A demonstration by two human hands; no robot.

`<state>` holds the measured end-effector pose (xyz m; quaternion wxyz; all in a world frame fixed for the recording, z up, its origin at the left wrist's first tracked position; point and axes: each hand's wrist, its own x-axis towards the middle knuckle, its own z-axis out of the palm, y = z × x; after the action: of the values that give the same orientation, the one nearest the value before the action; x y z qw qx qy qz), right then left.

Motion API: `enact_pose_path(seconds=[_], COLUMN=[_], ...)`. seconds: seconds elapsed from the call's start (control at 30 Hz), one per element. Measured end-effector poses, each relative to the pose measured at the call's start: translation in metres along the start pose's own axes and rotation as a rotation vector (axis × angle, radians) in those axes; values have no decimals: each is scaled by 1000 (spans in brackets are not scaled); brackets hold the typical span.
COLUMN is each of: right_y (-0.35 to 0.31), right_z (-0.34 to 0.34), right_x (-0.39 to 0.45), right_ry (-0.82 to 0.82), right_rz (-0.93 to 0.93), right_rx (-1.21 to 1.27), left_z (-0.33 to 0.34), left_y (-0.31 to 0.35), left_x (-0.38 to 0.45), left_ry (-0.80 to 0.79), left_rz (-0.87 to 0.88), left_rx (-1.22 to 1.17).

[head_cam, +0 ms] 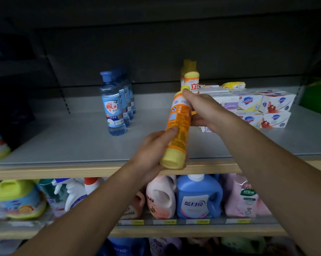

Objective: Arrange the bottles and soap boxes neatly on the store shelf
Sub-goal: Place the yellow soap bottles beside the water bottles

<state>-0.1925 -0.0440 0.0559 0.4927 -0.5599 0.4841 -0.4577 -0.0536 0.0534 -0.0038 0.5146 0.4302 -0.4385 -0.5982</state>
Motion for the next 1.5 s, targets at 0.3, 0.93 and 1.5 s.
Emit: enact_pose_path(seconds=[0.3,0.93,1.5], right_y=[19,0,21], right_z=[12,39,70], right_x=[0,7,35], right_ry=[-270,17,80], right_rz=[161,-124,-478], right_rx=[473,-1,-191], left_z=[-18,-33,-142], left_y=[8,-14,-4], left_x=[-10,8,35], left_ry=[-390,146,395], left_rz=[-255,50,262], left_rx=[-587,-31,1295])
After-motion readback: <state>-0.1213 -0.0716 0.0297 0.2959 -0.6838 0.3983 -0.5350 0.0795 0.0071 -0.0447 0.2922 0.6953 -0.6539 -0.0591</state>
